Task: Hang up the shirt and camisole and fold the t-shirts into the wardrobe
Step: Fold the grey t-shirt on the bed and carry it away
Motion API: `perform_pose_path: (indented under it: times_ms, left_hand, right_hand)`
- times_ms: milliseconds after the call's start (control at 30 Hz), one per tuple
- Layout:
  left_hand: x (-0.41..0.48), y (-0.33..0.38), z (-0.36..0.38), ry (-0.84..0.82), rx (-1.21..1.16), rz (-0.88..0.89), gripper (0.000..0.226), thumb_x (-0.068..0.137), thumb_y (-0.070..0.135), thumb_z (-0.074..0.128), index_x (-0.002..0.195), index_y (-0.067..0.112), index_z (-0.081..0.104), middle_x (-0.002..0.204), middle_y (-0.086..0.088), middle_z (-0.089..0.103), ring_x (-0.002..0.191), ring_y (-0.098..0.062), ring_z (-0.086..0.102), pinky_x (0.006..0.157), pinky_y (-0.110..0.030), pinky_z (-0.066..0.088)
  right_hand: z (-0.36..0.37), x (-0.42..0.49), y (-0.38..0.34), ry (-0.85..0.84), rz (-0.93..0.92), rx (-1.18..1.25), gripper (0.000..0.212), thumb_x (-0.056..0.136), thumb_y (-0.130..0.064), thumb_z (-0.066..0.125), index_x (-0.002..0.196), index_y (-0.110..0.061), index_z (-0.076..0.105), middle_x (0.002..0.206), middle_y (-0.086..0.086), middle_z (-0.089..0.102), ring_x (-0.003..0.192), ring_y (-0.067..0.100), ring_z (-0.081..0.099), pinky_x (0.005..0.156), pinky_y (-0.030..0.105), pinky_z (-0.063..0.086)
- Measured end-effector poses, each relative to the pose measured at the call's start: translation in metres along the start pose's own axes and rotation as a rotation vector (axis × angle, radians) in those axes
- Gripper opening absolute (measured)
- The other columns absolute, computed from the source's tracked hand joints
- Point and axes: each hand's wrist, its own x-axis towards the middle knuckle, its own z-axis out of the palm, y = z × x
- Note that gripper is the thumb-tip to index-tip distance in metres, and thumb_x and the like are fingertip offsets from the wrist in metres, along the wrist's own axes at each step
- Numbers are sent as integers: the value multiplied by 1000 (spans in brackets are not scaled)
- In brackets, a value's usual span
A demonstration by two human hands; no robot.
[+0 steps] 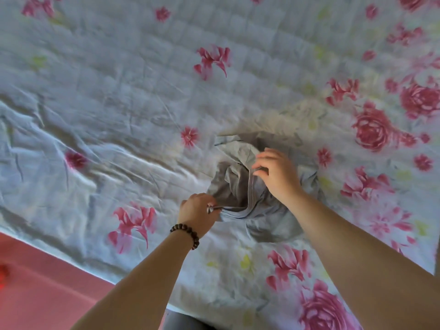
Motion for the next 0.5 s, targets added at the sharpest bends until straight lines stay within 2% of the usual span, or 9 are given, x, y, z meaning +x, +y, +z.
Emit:
perform_pose_path:
  times_ms: [67,133,233,400,500]
  left_hand:
    - [-3,11,-19,27,-41,-3,12,87,31,62,83,20,65,86,5,66,85,-18,59,86,-36,44]
    - [-8,26,-41,56,-84,6,14,86,27,63,77,16,63,78,3,65,80,-20,59,82,-37,46]
    - [-18,53,-82,87,-107,61,22,86,23,62,66,24,54,69,4,60,75,-23,57,73,-34,44]
    - [-35,88,-152,196,-206,144,4,82,20,67,78,21,68,76,2,66,78,-23,62,72,-32,48]
    - [-47,106,-200,245,-262,241,7,82,18,69,77,23,68,70,10,63,76,-16,61,65,-22,45]
  right_hand:
    - [-24,-3,-5,31,12,3,12,70,-6,77,81,-11,76,96,6,73,108,30,59,97,33,40]
    - [-52,-6,-13,64,31,5,12,73,-6,75,84,-10,75,92,6,73,103,29,62,91,32,43]
    - [-101,-10,-27,143,90,-33,14,78,-10,73,92,-10,75,89,6,72,93,27,62,78,27,42]
    - [-196,-20,-72,311,100,1,17,80,-13,73,95,-5,74,92,11,72,91,29,64,82,37,47]
    - [-252,-25,-101,403,93,54,15,81,-11,72,94,-4,75,91,12,73,86,27,65,77,30,46]
